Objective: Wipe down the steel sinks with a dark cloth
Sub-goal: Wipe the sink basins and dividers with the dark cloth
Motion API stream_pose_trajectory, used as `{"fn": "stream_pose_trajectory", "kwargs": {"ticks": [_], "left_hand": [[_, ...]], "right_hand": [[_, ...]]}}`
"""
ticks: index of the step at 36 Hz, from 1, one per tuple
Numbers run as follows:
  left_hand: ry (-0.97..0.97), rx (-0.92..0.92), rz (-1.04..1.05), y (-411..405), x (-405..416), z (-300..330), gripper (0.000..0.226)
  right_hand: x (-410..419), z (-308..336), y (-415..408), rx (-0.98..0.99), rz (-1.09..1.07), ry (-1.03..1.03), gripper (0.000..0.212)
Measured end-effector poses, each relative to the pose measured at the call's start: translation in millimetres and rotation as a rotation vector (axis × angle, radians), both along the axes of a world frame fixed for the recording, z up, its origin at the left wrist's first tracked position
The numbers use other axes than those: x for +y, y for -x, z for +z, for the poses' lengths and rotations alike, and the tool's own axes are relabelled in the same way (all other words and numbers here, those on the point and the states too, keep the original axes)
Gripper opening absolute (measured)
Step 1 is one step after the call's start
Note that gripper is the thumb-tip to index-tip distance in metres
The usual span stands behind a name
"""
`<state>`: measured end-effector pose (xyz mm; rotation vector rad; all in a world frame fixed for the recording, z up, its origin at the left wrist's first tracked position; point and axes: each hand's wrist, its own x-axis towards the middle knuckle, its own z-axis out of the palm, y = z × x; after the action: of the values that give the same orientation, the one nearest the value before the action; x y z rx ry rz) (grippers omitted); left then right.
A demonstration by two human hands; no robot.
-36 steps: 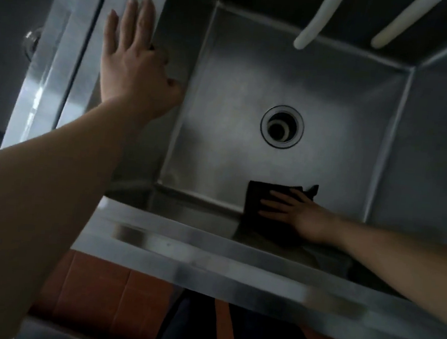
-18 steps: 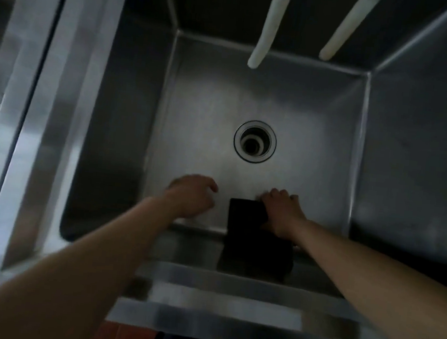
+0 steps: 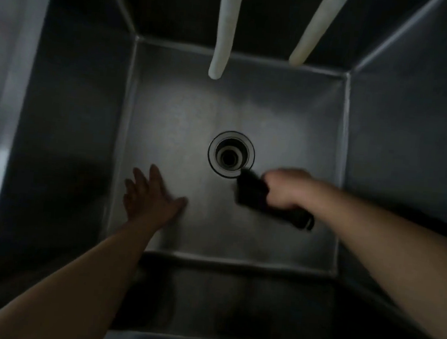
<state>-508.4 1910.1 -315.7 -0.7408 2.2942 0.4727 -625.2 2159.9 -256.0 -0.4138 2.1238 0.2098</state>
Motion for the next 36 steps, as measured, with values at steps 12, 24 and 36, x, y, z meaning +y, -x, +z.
{"fn": "stream_pose_trajectory", "kwargs": {"ticks": [12, 24, 36], "left_hand": [[-0.143, -0.117, 0.006, 0, 2, -8, 0.134], [-0.145, -0.163, 0.008, 3, 0, -18, 0.138], [-0.202, -0.18, -0.013, 5, -5, -10, 0.146]], "right_hand": [[5, -54, 122, 0.728, -0.268, 0.229, 0.064], [-100, -103, 165, 0.534, -0.226, 0.398, 0.074], [-93, -97, 29, 0.343, 0.259, 0.549, 0.07]]}}
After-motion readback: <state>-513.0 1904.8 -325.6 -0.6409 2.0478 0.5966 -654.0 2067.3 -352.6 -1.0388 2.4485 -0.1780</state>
